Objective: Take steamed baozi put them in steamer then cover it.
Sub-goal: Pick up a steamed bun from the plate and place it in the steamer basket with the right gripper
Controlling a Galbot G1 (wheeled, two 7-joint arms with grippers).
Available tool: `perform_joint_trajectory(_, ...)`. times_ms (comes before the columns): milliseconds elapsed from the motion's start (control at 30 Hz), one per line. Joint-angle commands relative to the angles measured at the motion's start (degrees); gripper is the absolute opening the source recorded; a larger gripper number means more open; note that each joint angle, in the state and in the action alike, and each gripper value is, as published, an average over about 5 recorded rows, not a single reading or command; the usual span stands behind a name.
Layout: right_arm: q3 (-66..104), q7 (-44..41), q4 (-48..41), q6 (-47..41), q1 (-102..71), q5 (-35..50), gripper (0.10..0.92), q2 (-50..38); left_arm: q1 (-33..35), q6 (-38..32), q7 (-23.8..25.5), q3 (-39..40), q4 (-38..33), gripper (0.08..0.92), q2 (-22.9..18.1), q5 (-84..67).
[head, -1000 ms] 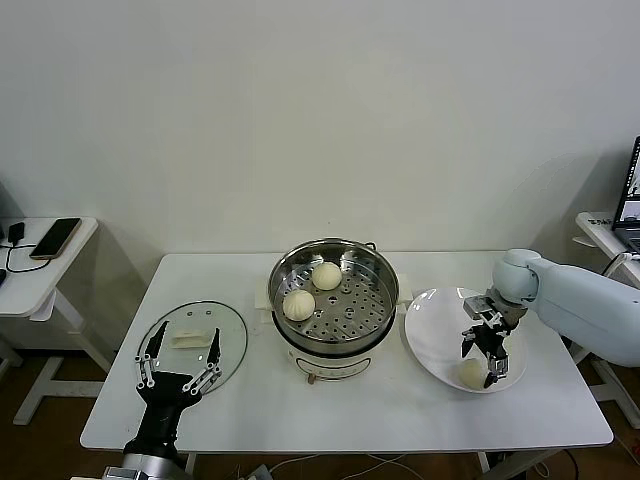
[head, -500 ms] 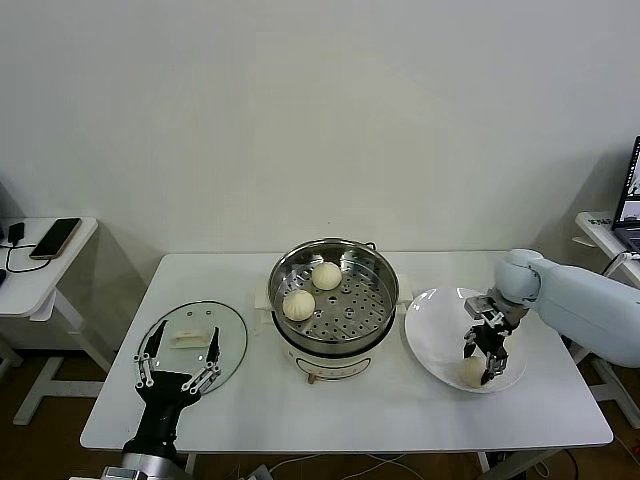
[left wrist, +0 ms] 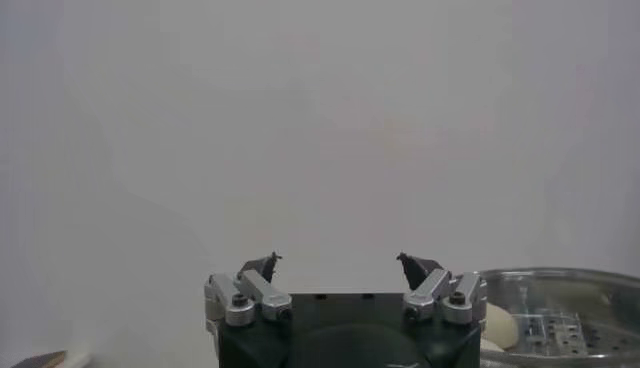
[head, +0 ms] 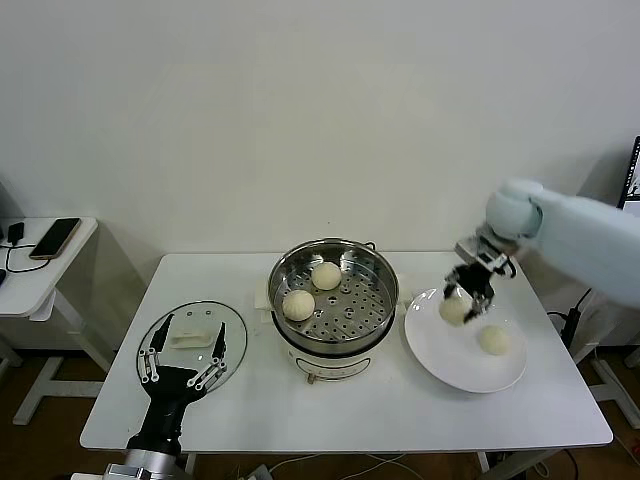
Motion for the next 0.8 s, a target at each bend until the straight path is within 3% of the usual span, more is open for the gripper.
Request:
perform_joint_trajectory(33,-2.45,2.23,5.75,10.51,16.44,1.26,0.645,9.95,-0.05,0.0,-0.03,0.29,-0.25,0.823,0.36,-0.02)
perform_joint_trajectory(233,-0.93,6.13,8.16,15.76,12.8,-0.26,0.645,16.39,0.03,-0.06,-0.09,0.37,-0.4,0.823,0.43,-0.04)
perform_joint_trajectory(800,0.22,9.21,7.63,30.18,-3.9,-20.05,0.645,24.43,0.02,-0.02,-0.1,-0.3,-0.39,0.823,0.08,-0.15)
